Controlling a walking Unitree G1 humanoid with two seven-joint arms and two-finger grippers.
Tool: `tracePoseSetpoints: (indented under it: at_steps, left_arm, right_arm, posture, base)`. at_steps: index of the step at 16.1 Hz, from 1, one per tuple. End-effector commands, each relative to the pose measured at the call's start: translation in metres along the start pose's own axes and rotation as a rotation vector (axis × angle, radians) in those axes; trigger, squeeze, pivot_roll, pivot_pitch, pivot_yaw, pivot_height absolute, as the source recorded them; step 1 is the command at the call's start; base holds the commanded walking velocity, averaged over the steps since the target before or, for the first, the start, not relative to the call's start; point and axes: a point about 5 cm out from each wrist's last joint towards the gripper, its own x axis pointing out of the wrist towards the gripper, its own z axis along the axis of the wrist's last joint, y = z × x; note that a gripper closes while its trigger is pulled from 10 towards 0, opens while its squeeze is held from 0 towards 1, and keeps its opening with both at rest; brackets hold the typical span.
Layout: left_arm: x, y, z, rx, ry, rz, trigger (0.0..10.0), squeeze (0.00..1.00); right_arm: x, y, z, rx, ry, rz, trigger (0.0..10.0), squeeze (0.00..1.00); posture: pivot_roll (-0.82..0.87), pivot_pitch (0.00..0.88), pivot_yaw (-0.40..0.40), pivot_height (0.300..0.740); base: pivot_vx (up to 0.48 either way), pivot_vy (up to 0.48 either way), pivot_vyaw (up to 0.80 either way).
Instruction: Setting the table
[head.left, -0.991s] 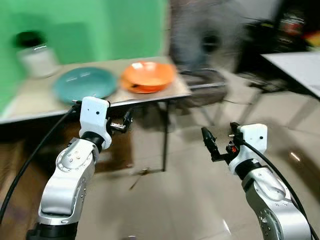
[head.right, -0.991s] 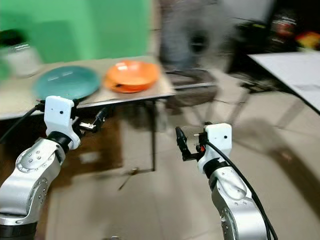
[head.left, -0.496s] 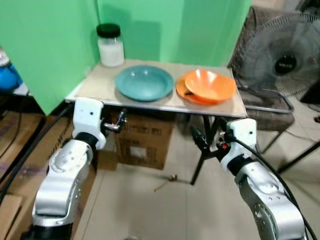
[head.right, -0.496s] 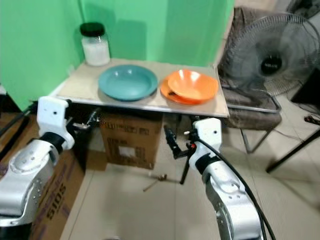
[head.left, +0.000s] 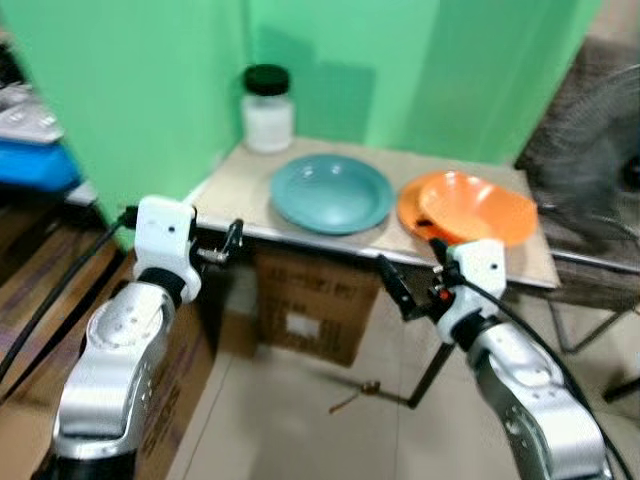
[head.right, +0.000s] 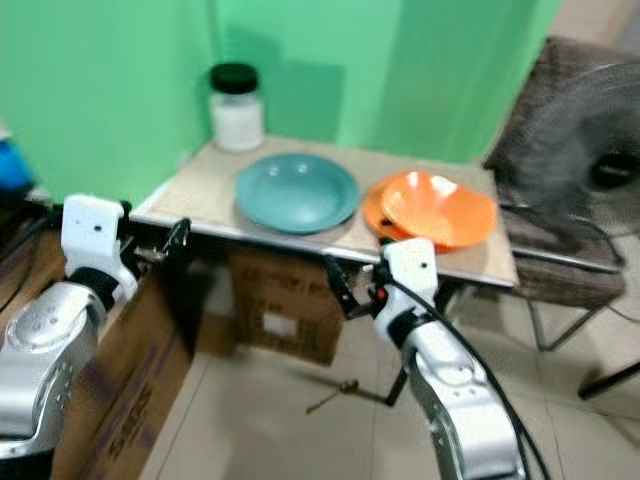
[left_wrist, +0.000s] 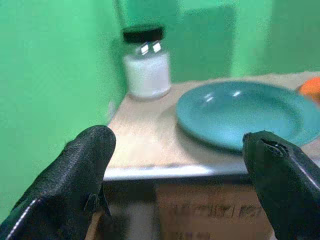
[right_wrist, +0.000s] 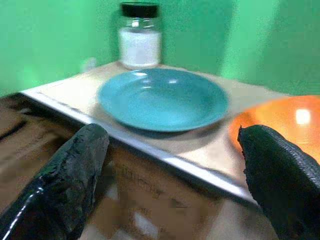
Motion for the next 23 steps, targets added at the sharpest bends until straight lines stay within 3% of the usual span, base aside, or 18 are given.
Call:
tracePoseSetpoints:
  at_steps: [1, 9, 18, 19, 20, 22, 23]
  left_arm:
    - [0.000, -0.008, 0.002, -0.004, -0.009, -0.041, 10.0, 0.00]
    - [-0.006, -0.016, 0.000, 0.046, 0.022, -0.149, 10.0, 0.00]
    - [0.006, -0.022, -0.004, 0.051, 0.022, -0.227, 10.0, 0.00]
    - [0.013, -0.023, -0.009, 0.065, 0.032, -0.263, 10.0, 0.00]
    - [0.021, -0.021, -0.013, 0.084, 0.037, -0.287, 10.0, 0.00]
    - [0.030, -0.020, -0.013, 0.100, 0.021, -0.312, 10.0, 0.00]
    - [0.041, -0.020, -0.014, 0.105, 0.016, -0.346, 10.0, 0.00]
  right_arm:
    - [-0.004, -0.003, 0.000, -0.012, -0.007, -0.008, 10.0, 1.00]
    - [0.003, -0.003, -0.003, 0.035, -0.027, -0.027, 10.0, 1.00]
    - [0.011, -0.012, -0.001, 0.016, -0.008, -0.082, 10.0, 1.00]
    - [0.010, -0.015, -0.002, 0.022, 0.014, -0.088, 10.0, 0.88]
    - [0.009, -0.017, -0.001, 0.020, 0.003, -0.083, 10.0, 0.00]
    - [0.007, -0.020, 0.000, 0.010, 0.001, -0.083, 10.0, 0.00]
    - [0.005, -0.022, 0.000, 0.009, 0.002, -0.078, 10.0, 0.00]
  posture:
    - [0.01, 0.000, -0.021, 0.740]
    - [0.05, 0.000, -0.030, 0.740]
    - [0.01, 0.000, -0.022, 0.740]
    - [0.01, 0.000, -0.021, 0.740]
    - [0.00, 0.000, -0.019, 0.740]
    - [-0.01, 0.000, -0.015, 0.740]
    - [-0.03, 0.000, -0.016, 0.740]
  base:
    - [0.322, 0.000, 0.00]
    - [0.322, 0.000, 0.12]
    - [0.247, 0.000, 0.00]
    - [0.000, 0.000, 0.00]
    - [0.000, 0.000, 0.00]
    - [0.000, 0.000, 0.00]
    - [0.000, 0.000, 0.00]
